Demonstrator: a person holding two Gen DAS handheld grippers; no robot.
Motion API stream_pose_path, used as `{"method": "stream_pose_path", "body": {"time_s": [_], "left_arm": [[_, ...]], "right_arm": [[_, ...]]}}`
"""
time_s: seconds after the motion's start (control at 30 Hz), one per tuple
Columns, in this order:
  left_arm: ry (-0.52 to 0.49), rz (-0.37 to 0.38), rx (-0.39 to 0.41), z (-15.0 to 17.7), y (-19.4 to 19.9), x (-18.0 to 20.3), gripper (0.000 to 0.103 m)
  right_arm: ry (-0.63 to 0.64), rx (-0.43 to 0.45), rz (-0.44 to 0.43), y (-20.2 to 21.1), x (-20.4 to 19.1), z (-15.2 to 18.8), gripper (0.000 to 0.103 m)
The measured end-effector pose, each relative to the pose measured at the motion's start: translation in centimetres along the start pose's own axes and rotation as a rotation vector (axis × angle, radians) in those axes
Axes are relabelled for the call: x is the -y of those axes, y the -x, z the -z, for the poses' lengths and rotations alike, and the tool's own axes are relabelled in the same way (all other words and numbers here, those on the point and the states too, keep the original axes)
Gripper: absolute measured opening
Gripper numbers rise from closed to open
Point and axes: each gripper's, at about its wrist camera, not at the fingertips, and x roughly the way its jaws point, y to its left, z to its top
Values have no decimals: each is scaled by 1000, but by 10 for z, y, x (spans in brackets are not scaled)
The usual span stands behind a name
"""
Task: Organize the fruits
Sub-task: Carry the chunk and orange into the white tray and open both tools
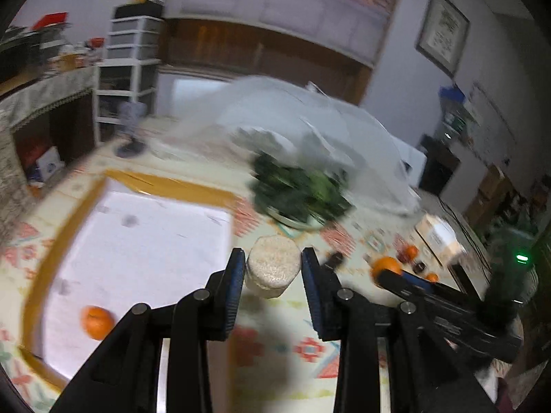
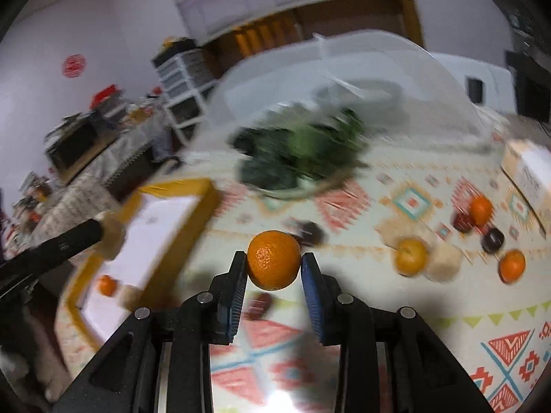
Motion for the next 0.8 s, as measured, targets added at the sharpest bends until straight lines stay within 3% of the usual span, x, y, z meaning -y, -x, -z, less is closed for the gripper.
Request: {"method": "stream_pose_path", "body": {"time_s": [0.23, 0.4, 0.67, 0.77, 0.8], "left_arm": [[90, -120, -31, -17, -13, -82, 33], [154, -154, -100, -12, -36, -130, 33], [231, -137, -155, -1, -45, -162, 33], [261, -134, -137, -2, -40, -168, 52], [270, -142, -127, -3, -36, -168, 57]], "right_arm": [[83, -112, -165, -42, -90, -21, 34], [155, -242, -173, -110, -142, -8, 35], [219, -333, -131, -166, -170, 18, 35], [233, -322, -109, -171, -174, 22, 36], [238, -315, -105, -171, -175, 23, 41]]}}
